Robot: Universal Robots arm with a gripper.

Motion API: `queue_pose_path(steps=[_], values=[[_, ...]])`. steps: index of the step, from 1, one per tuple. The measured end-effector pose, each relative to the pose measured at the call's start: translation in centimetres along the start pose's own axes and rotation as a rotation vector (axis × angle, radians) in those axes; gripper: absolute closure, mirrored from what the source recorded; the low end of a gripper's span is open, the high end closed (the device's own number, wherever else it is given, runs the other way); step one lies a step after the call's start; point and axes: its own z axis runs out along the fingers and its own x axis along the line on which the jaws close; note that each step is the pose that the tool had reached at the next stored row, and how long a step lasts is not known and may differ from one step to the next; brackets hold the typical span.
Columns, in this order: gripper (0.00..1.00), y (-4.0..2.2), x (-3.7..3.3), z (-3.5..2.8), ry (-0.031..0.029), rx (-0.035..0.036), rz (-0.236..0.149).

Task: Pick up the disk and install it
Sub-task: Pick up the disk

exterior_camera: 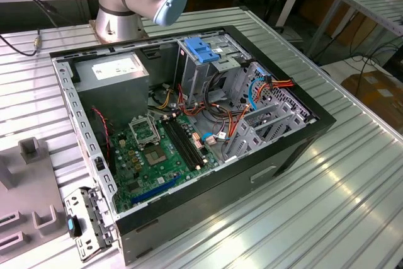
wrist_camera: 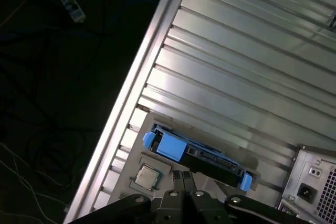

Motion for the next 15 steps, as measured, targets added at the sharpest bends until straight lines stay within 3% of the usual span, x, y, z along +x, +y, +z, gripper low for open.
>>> queue_pose_path(steps=[15], values=[[0.89, 0.0, 0.0, 0.07, 0.0148, -0.008, -0.332]])
